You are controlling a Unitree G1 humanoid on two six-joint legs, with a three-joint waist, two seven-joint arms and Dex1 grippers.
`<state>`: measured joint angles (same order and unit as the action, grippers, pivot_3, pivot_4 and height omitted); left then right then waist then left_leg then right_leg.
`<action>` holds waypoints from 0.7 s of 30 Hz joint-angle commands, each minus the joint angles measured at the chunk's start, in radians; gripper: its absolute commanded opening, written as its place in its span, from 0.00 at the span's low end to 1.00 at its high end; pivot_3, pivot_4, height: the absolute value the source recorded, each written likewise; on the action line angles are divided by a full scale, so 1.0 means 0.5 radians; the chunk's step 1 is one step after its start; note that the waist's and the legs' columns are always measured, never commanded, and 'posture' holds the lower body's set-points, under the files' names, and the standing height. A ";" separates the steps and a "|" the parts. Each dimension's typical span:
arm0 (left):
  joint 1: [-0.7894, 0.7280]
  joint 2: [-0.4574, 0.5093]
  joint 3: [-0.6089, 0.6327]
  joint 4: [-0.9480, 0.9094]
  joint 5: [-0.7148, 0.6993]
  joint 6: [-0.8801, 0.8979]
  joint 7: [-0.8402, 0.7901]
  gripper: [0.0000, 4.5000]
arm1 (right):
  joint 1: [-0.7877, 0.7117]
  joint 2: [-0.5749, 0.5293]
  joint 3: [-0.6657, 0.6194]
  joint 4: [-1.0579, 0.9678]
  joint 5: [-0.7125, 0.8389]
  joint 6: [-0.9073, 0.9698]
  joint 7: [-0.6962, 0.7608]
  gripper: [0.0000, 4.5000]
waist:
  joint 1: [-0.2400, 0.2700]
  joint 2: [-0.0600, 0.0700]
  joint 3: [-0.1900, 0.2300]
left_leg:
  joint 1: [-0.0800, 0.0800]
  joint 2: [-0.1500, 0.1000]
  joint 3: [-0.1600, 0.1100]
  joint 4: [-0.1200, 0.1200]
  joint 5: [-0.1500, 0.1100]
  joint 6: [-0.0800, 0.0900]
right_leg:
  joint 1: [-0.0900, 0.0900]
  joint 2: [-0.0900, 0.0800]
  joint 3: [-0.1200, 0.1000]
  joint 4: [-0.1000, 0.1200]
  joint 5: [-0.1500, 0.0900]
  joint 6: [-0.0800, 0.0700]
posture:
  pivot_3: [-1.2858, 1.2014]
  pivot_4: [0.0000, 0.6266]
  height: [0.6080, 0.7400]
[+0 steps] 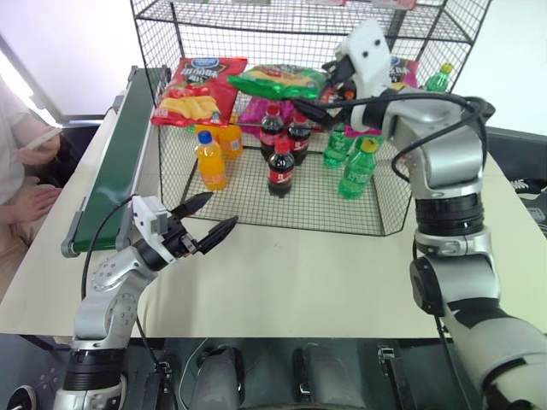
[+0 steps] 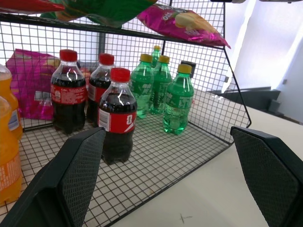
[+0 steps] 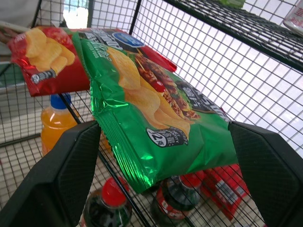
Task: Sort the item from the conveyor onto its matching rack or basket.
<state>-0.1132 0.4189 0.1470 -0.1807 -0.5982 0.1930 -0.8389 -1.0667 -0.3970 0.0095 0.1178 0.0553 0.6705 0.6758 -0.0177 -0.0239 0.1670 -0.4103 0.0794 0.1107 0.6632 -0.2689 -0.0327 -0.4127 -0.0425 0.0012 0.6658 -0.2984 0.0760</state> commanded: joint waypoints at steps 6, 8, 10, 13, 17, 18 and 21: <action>-0.009 0.023 -0.008 -0.102 0.001 0.006 0.011 1.00 | 0.122 -0.233 0.026 -0.159 0.006 -0.066 0.063 0.98 | 0.002 0.000 0.000 | 0.000 0.000 0.000 0.000 0.000 0.000 | 0.000 0.000 0.000 -0.001 0.000 0.000 | 0.52 0.24 1.00; 0.001 0.035 -0.009 -0.107 0.006 0.010 0.008 1.00 | 0.182 -0.285 0.004 -0.260 0.095 0.018 0.141 0.98 | 0.004 0.000 0.000 | 0.000 -0.001 0.000 0.000 0.000 0.001 | 0.000 0.000 0.000 -0.001 0.000 0.000 | 0.52 0.24 1.00; 0.003 0.038 -0.001 -0.112 -0.007 0.020 0.010 1.00 | 0.211 -0.282 -0.037 -0.366 0.213 0.130 0.184 0.98 | 0.001 0.000 0.000 | 0.000 0.000 0.000 0.000 -0.001 0.001 | 0.000 0.000 0.000 -0.002 0.000 0.000 | 0.52 0.24 1.00; -0.001 0.039 -0.002 -0.115 -0.010 0.020 0.010 1.00 | 0.201 -0.269 -0.120 -0.410 0.315 0.244 0.134 0.98 | -0.011 0.000 0.000 | 0.000 0.001 0.000 0.000 -0.001 0.001 | -0.001 0.001 0.002 0.000 0.000 0.000 | 0.52 0.24 1.00; -0.020 0.039 -0.005 -0.117 -0.011 0.027 0.015 1.00 | 0.210 -0.261 -0.294 -0.428 0.478 0.400 0.069 0.98 | 0.004 0.000 0.000 | 0.000 0.001 -0.001 0.000 -0.001 0.001 | 0.000 0.001 0.000 0.000 0.000 0.000 | 0.52 0.24 1.00; -0.020 0.043 -0.007 -0.115 -0.010 0.027 0.011 1.00 | 0.188 -0.220 -0.370 -0.442 0.564 0.469 0.043 0.98 | 0.005 0.000 0.000 | 0.000 0.000 -0.001 0.000 -0.001 0.001 | 0.001 0.000 0.000 -0.001 0.000 0.000 | 0.52 0.24 1.00; -0.005 0.088 0.029 -0.127 -0.023 0.033 -0.015 1.00 | 0.369 -0.297 -0.400 -0.742 0.777 0.451 0.238 0.98 | 0.010 0.000 0.000 | -0.001 -0.001 -0.001 0.000 -0.001 0.002 | 0.000 -0.001 0.000 -0.002 0.000 0.000 | 0.52 0.24 1.00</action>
<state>-0.1123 0.4392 0.1362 -0.2068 -0.5990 0.2113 -0.8357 -0.9049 -0.5325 -0.1387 -0.1273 0.3434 0.8844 0.7436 -0.0128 -0.0237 0.1671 -0.4113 0.0792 0.1094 0.6628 -0.2697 -0.0314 -0.4126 -0.0430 0.0007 0.6644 -0.2984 0.0760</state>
